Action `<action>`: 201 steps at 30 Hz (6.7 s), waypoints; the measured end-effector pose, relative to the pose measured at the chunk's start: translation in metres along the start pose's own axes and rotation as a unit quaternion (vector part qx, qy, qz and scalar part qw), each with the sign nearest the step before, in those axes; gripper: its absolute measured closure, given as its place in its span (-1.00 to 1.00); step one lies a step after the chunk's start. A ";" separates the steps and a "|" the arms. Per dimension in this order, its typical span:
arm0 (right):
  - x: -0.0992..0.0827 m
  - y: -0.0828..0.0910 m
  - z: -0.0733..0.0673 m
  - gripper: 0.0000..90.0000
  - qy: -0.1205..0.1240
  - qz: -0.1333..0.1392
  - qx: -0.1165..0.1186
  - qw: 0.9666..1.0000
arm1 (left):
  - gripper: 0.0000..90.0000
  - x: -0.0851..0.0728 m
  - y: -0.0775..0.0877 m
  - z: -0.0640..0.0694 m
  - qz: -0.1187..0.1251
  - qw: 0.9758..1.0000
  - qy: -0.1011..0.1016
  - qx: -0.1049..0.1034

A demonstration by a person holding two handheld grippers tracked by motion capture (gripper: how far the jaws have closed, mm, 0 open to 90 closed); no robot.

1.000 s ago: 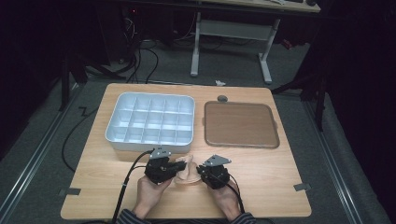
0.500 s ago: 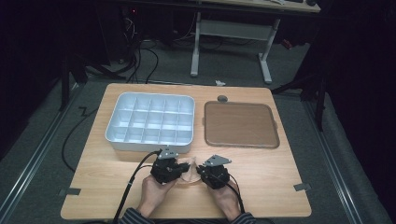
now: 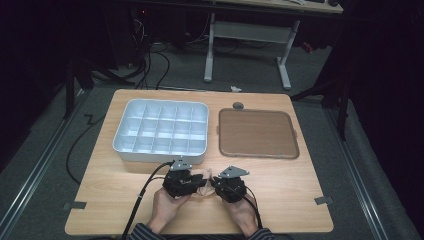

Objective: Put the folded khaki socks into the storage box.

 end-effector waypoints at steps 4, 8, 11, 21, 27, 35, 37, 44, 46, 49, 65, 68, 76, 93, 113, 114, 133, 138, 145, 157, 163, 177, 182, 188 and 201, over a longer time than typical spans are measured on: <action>0.001 0.002 0.001 0.75 -0.003 0.005 0.000 1.000 | 0.48 0.001 0.002 -0.001 0.005 1.000 0.001 0.003; 0.002 0.007 0.002 0.73 -0.004 0.013 0.001 1.000 | 0.44 0.003 0.007 -0.002 0.012 1.000 0.001 0.006; 0.002 0.010 0.003 0.73 -0.006 0.013 -0.001 1.000 | 0.41 0.004 0.010 -0.003 0.016 1.000 0.001 0.011; 0.005 0.033 0.011 0.72 -0.015 0.039 -0.008 0.999 | 0.32 -0.016 0.013 -0.020 -0.005 0.998 0.008 0.062; 0.014 0.047 0.002 0.73 -0.001 0.057 -0.003 0.998 | 0.30 -0.019 0.011 -0.019 -0.010 0.998 0.001 0.067; 0.026 0.048 -0.029 0.75 0.038 0.063 0.022 0.997 | 0.30 -0.023 0.006 -0.018 -0.026 0.997 -0.009 0.078; 0.026 0.044 -0.033 0.76 0.046 0.058 0.025 0.997 | 0.30 -0.024 0.004 -0.019 -0.032 0.996 -0.012 0.082; 0.014 0.024 -0.022 0.76 0.043 0.030 0.003 0.999 | 0.30 -0.032 -0.001 -0.022 -0.061 0.993 -0.024 0.095; 0.010 0.022 -0.017 0.76 0.040 0.023 -0.003 0.999 | 0.30 -0.035 -0.002 -0.022 -0.065 0.993 -0.022 0.098; 0.005 0.019 -0.009 0.76 0.039 0.016 -0.012 0.999 | 0.29 -0.038 -0.004 -0.023 -0.074 0.991 -0.022 0.107; -0.003 0.005 -0.004 0.71 0.064 0.015 -0.027 0.997 | 0.16 -0.040 -0.006 -0.028 -0.081 0.989 0.001 0.122; -0.003 0.006 -0.004 0.67 0.057 0.015 -0.025 0.998 | 0.13 -0.040 -0.005 -0.031 -0.081 0.990 0.012 0.114; 0.008 0.018 -0.010 0.75 0.037 0.038 -0.004 0.999 | 0.05 -0.028 0.006 -0.036 -0.049 0.993 0.010 0.110; -0.001 0.006 -0.033 0.87 0.058 0.006 0.016 0.998 | 0.10 -0.023 -0.005 -0.049 -0.045 0.993 0.066 0.087; -0.008 0.002 -0.031 0.88 0.058 0.011 0.017 0.998 | 0.43 -0.032 -0.011 -0.049 -0.046 0.994 0.081 0.061; -0.008 0.002 -0.031 0.88 0.059 0.011 0.017 0.998 | 0.45 -0.032 -0.011 -0.049 -0.046 0.994 0.081 0.061; -0.009 0.002 -0.032 0.88 0.061 0.013 0.010 0.998 | 0.89 -0.028 -0.005 -0.044 -0.026 0.996 0.075 0.042; -0.009 0.002 -0.032 0.88 0.060 0.011 0.007 0.998 | 0.90 -0.026 -0.001 -0.042 -0.018 0.996 0.073 0.037; -0.008 0.001 -0.034 0.88 0.055 0.008 0.012 0.998 | 0.90 -0.022 0.004 -0.039 -0.006 0.997 0.068 0.031; -0.007 -0.002 -0.041 0.88 0.056 0.006 0.025 0.998 | 0.91 -0.012 0.011 -0.033 0.014 0.997 0.069 0.025; -0.005 -0.004 -0.044 0.86 0.055 0.002 0.034 0.998 | 0.91 -0.015 0.013 -0.035 0.006 0.997 0.065 0.031; 0.020 0.000 -0.031 0.99 0.037 0.012 0.023 0.999 | 0.91 -0.017 0.018 -0.035 -0.013 0.998 0.051 0.034; 0.018 -0.011 -0.030 1.00 0.039 -0.007 0.022 0.999 | 0.91 -0.015 0.021 -0.034 -0.011 0.998 0.049 0.030; 0.014 -0.016 -0.034 1.00 0.050 -0.017 0.028 0.998 | 0.91 -0.014 0.021 -0.031 -0.006 0.999 0.048 0.022; 0.015 -0.022 -0.042 1.00 0.074 -0.025 0.044 0.996 | 0.91 -0.005 0.014 -0.027 -0.004 1.000 0.030 0.001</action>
Point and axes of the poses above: each handheld gripper's, and its own axes: y roughly backward along the jaws, x roughly out of its top, z roughly to its right, the point moved 9 cm from there along -y, roughly forward along the jaws, and after that the axes turned 8 degrees about -y, right-handed, at the moved point
